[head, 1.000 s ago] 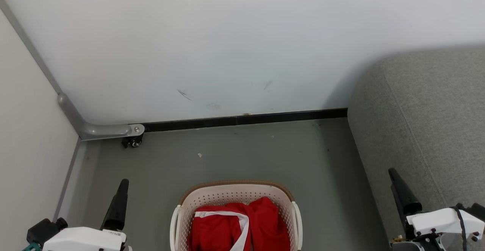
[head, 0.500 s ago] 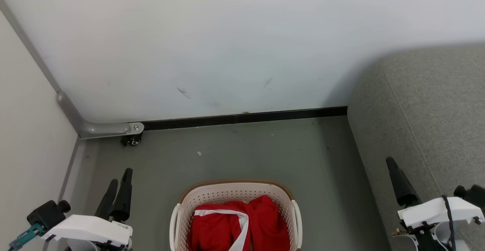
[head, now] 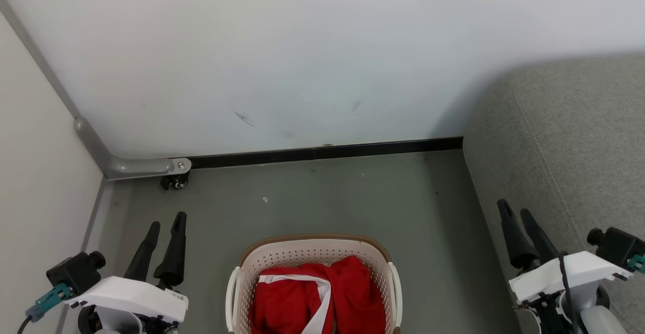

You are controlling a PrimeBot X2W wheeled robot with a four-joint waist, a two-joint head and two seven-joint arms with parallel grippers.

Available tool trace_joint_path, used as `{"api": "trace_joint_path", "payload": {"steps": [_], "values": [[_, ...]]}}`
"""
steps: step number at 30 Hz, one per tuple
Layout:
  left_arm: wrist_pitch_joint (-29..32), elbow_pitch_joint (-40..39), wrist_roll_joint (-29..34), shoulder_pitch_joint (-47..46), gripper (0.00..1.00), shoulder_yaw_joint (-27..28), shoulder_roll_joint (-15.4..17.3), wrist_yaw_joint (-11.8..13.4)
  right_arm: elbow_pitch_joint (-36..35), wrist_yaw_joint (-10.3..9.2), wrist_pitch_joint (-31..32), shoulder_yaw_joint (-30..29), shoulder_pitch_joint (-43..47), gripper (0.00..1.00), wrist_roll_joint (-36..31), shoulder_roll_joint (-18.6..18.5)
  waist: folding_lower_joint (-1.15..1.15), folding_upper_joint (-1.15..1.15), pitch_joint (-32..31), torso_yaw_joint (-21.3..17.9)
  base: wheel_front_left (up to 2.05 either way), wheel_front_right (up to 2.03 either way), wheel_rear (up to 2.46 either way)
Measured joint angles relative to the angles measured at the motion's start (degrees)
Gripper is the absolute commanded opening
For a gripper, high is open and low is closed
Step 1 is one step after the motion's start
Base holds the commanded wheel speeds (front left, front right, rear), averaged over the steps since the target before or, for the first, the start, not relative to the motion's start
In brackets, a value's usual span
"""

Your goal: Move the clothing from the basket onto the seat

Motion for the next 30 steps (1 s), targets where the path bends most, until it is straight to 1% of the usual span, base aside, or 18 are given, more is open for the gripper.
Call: {"api": "trace_joint_path", "payload": {"steps": [8,30], "values": [[-1.5,0.0,6.0,-0.1,1.0,-1.0,-0.2,0.0,-1.2,0.01,-1.7,0.7,-1.1,1.0,-8.3,0.1,-0.09,0.0,0.3,0.0,0.0,0.0,0.0],[-6.2,0.2,22.1,-2.7,1.0,-3.4,-0.2,-0.2,-3.6,0.02,-6.2,1.4,-2.2,1.0,-28.2,0.5,-0.12,0.0,0.6,0.0,0.0,0.0,0.0]]}}
